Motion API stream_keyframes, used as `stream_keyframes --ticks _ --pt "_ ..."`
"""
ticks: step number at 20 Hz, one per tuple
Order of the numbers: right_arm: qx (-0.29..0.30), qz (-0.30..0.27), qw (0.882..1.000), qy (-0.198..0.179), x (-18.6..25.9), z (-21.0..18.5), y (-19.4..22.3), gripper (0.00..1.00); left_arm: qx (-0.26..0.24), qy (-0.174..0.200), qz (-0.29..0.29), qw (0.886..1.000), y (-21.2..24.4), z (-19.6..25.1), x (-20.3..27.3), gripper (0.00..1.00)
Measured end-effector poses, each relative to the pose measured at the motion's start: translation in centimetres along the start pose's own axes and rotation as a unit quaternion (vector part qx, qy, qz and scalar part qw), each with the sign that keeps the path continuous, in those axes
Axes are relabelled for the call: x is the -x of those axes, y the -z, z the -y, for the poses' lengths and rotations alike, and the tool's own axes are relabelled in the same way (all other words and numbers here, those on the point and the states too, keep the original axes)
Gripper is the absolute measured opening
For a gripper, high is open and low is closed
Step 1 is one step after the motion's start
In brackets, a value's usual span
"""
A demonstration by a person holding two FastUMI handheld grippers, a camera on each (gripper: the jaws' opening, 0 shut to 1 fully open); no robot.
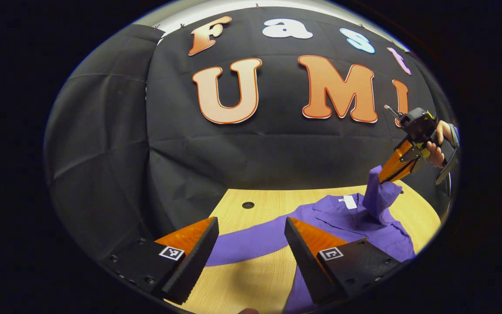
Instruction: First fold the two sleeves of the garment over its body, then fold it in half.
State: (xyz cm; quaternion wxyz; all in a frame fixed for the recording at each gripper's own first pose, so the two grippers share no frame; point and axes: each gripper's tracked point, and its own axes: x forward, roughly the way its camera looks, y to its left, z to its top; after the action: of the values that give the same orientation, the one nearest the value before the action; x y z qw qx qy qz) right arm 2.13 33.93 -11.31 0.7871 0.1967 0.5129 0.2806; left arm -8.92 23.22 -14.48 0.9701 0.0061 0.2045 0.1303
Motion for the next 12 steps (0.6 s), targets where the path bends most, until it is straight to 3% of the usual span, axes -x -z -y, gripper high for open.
stream_keyframes --ticks 6,9,12 --pt "-0.017 -0.004 1.000 -0.017 -3.2 -1.5 0.5 0.02 -0.003 -0.003 -0.008 1.000 0.8 -0.7 -0.3 0.96" --pt "-0.016 -0.009 1.000 -0.004 -5.3 -1.1 1.2 0.02 -0.005 -0.005 -0.015 1.000 1.2 -1.1 -0.6 0.96" --pt "-0.025 -0.019 0.999 -0.031 -6.7 -2.6 1.9 0.04 -0.008 -0.010 -0.022 1.000 1.7 -1.6 -0.7 0.96"
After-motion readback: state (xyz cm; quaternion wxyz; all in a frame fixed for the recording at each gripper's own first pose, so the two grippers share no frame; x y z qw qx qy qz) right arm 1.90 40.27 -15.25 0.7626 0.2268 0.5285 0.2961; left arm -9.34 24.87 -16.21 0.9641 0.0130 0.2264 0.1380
